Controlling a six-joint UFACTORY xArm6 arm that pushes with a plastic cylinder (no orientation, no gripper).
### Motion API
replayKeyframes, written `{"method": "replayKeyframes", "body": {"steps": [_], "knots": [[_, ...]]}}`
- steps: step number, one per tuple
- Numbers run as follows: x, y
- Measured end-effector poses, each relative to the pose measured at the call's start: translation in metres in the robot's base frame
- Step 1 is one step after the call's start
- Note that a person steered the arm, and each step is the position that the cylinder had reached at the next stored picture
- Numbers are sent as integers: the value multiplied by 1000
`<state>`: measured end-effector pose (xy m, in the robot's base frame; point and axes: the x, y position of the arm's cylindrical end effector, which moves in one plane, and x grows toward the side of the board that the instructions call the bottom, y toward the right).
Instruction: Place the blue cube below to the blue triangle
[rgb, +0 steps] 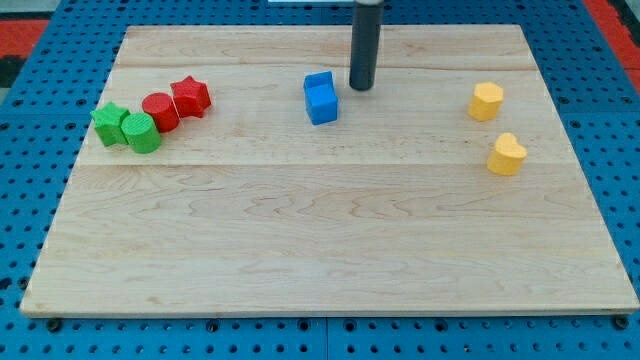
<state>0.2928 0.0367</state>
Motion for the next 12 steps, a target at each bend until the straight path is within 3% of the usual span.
{"method": "replayKeyframes", "body": {"steps": [1,3,5,6,8,9,10,11,12], "knots": [[25,-43],[38,-3],[67,-52],[66,-42],[73,-118],[54,-127],[29,-89],[29,-114],[75,-173]]}}
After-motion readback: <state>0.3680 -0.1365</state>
